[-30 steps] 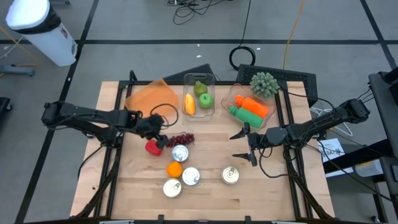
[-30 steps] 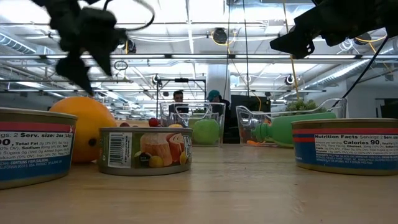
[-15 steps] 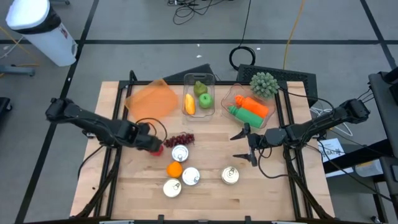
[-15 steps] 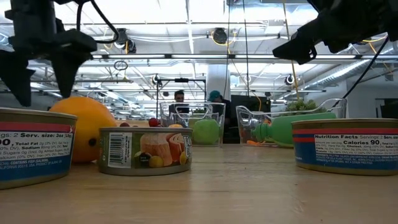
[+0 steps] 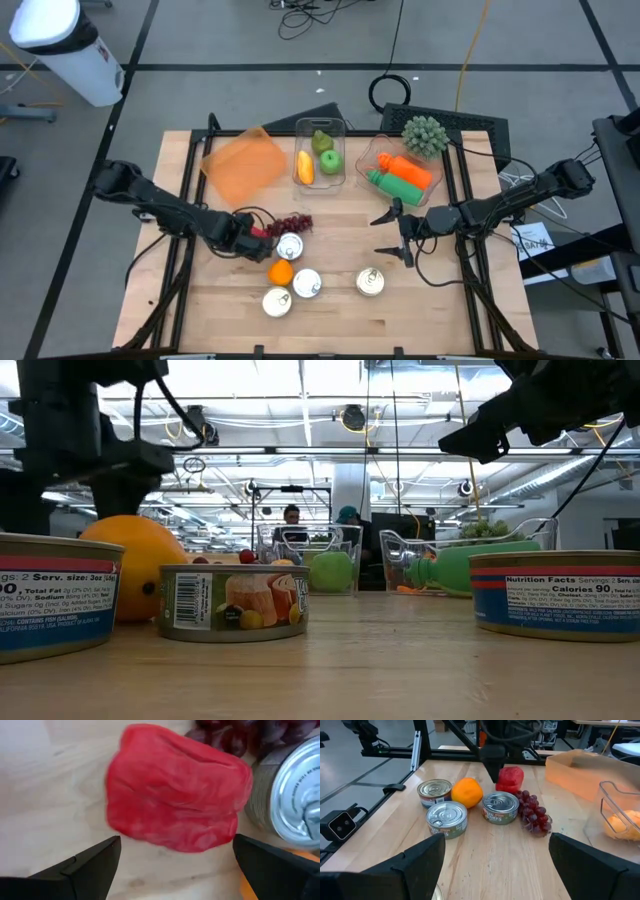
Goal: Pick & Place Food Item
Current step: Put the red bell pepper into the left transparent bin
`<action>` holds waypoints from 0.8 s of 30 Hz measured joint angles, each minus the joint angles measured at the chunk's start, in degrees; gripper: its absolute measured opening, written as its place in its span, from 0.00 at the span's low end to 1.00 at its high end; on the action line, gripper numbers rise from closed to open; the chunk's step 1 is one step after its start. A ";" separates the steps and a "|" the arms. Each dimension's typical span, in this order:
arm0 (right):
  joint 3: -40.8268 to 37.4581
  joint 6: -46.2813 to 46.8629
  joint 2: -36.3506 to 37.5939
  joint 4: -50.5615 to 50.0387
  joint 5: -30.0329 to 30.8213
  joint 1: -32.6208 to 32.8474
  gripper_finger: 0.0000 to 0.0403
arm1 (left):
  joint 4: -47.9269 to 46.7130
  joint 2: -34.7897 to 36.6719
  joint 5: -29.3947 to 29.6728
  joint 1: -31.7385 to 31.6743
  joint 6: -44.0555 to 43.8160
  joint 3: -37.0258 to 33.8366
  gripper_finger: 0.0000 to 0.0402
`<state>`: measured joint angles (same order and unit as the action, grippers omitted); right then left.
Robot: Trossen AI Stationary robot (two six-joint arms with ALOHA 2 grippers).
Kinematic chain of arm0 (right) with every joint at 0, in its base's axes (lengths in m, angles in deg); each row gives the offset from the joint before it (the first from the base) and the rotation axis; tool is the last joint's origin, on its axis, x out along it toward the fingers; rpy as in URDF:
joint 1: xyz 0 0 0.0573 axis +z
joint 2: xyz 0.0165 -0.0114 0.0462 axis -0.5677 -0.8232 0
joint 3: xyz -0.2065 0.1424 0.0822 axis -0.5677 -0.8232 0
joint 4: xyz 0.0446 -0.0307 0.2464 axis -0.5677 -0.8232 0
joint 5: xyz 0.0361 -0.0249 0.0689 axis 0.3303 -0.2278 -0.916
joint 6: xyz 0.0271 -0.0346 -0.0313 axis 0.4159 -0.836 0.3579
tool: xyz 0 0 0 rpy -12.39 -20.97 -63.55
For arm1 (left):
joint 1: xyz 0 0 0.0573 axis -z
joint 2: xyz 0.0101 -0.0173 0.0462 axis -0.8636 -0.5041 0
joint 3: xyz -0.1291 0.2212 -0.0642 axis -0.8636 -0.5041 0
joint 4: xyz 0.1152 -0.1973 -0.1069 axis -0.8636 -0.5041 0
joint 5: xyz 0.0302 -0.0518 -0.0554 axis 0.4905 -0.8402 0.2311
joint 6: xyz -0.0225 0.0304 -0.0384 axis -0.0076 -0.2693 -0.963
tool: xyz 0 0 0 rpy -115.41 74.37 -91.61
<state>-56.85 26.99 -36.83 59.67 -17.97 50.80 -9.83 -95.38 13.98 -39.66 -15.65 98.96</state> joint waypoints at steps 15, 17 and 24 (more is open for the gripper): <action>0.00 0.00 0.00 1.51 -0.02 0.01 0.83 | 1.99 -2.67 13.91 -8.24 19.59 0.00 0.98; 0.00 0.00 0.00 1.67 -0.02 0.02 0.83 | 2.87 -2.67 13.88 -9.39 19.58 0.00 0.98; 0.00 0.00 0.00 1.66 -0.02 0.00 0.83 | 6.22 -2.54 13.82 -11.14 17.96 0.00 0.98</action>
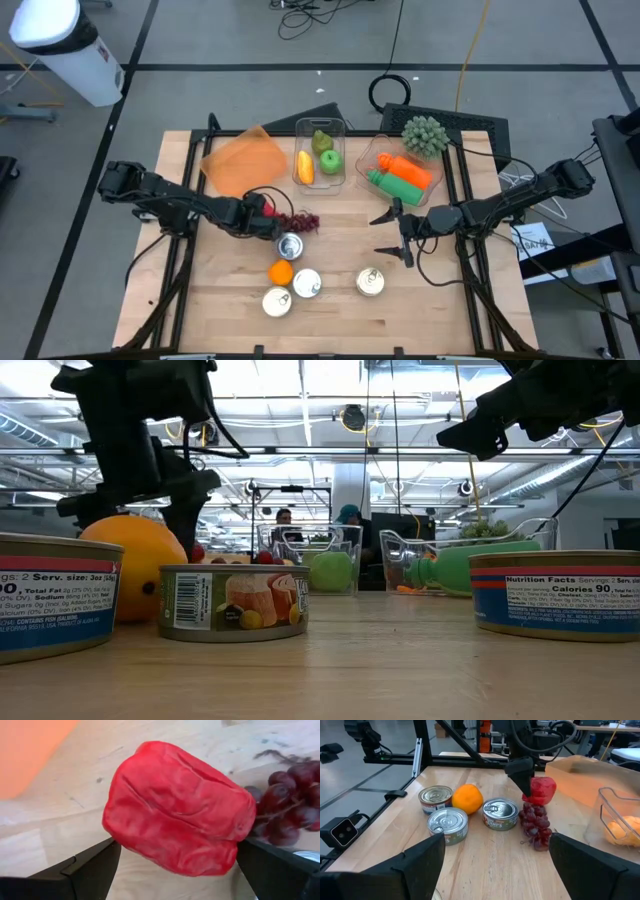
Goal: Pick & Place Food Item
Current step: Put the red bell pepper into the left transparent bin
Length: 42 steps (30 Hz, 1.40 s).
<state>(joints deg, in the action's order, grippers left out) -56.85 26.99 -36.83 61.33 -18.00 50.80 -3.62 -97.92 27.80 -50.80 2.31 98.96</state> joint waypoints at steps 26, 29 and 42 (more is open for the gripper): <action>-0.79 0.31 -0.02 1.35 0.07 0.02 0.83 | 10.67 1.27 1.42 -4.66 23.06 3.84 0.98; -0.79 0.29 -0.02 1.35 0.19 0.00 0.83 | 11.21 1.03 0.42 -4.42 23.33 3.82 0.98; -0.83 0.24 -0.02 1.90 0.31 0.00 0.83 | 11.04 -5.69 -3.08 -3.88 56.61 8.77 0.98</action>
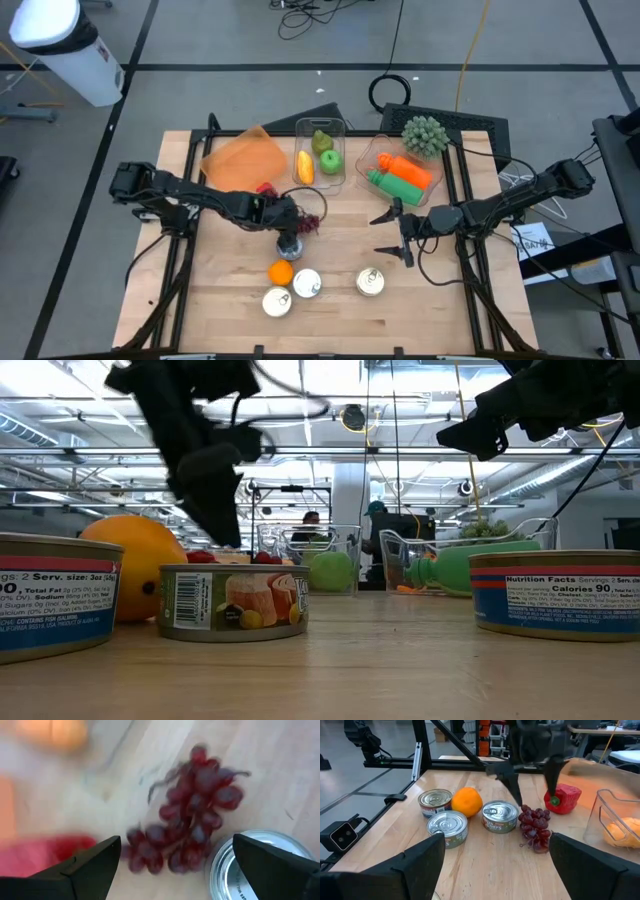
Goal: Pick & Place Food Item
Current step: Put the red bell pepper into the left transparent bin
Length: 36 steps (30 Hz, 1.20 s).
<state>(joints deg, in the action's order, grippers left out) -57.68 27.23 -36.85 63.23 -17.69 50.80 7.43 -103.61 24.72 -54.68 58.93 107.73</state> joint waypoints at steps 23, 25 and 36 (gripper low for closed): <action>0.00 0.00 -0.02 2.33 0.09 0.00 0.83 | -14.15 -9.28 7.73 -2.08 34.92 5.27 0.98; 0.00 0.00 -0.02 2.25 0.07 0.00 0.83 | -15.20 -10.00 7.86 -2.08 35.46 5.27 0.98; 0.00 -0.02 -0.02 1.99 0.08 0.00 0.83 | -16.63 -10.26 9.48 -2.08 36.45 5.27 0.90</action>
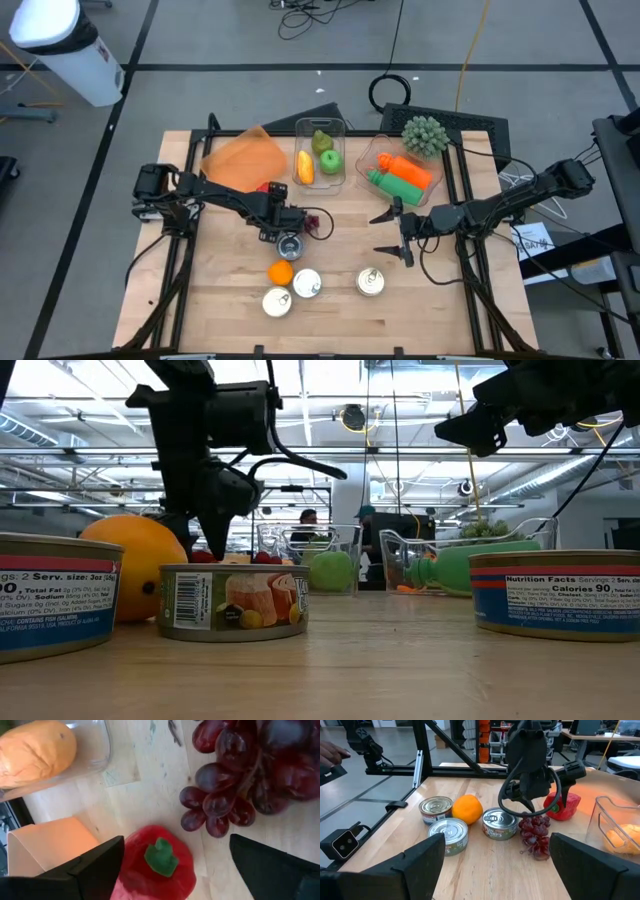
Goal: Pick & Place Food Item
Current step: Put the red bell pepper into the left transparent bin
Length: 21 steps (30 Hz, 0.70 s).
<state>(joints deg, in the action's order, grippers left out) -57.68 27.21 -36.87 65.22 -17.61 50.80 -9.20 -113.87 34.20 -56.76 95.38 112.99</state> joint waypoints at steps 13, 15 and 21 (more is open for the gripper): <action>0.00 0.01 0.00 0.00 -0.02 0.00 0.83 | 0.17 0.00 0.55 -1.13 1.03 0.00 0.53; 0.00 0.00 0.00 -0.01 -0.03 0.00 0.83 | 0.35 0.00 0.55 -1.42 0.99 0.00 0.51; 0.00 0.00 0.00 -0.02 -0.04 -0.02 0.83 | 0.50 0.00 -1.14 -2.16 0.59 0.00 0.50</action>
<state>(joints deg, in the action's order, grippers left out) -57.68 27.21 -36.87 65.20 -17.65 50.78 -8.70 -113.87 33.07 -58.93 95.97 112.99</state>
